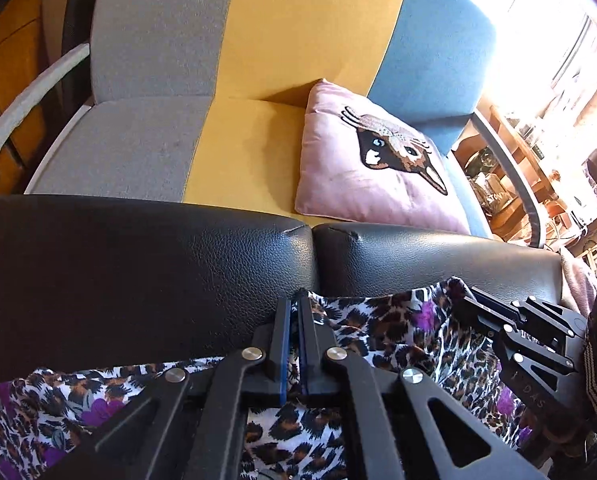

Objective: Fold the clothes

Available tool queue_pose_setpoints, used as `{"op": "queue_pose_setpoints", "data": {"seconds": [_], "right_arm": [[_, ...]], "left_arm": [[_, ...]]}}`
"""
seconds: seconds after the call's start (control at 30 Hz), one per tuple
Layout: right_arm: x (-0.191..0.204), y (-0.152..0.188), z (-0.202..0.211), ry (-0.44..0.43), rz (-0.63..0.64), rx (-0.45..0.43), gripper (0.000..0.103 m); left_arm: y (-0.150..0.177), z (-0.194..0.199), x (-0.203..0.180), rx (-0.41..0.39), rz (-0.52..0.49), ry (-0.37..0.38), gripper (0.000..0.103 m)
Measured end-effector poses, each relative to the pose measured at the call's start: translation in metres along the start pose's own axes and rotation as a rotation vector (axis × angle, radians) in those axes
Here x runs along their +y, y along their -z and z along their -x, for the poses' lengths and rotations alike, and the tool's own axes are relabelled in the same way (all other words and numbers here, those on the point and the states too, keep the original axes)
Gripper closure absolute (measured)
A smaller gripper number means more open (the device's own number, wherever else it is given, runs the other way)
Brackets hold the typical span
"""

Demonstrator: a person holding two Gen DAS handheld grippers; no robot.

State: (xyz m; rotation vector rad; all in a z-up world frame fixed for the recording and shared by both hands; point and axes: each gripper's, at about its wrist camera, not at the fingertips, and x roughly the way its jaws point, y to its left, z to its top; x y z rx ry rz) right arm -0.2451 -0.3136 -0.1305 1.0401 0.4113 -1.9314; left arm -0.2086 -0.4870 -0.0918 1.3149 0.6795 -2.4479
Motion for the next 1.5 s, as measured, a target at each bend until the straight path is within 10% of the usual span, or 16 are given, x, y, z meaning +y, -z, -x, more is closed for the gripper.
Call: {"op": "queue_pose_setpoints", "data": {"seconds": [0.33,0.83,1.07,1.4,1.5], "right_arm": [[0.013,0.022,0.066,-0.042,-0.012,-0.135,0.094],[0.028,0.112,0.094,-0.041,-0.069,-0.068,0.092],[0.025,0.118,0.127,-0.067,-0.107,-0.124,0.09],[0.047,0.112,0.08,-0.062,-0.135,-0.068,0.09],[0.042,0.126,0.081,-0.095,-0.163,-0.101,0.09]], "left_arm": [[0.038,0.069,0.002,-0.148,-0.003,0.048,0.102],[0.129,0.08,0.026,-0.048,0.086,0.001,0.1],[0.122,0.109,0.021,-0.142,0.141,0.003,0.096],[0.116,0.047,-0.039,-0.039,-0.048,-0.055,0.094],[0.127,0.043,-0.031,-0.112,-0.077,-0.034,0.094]]}}
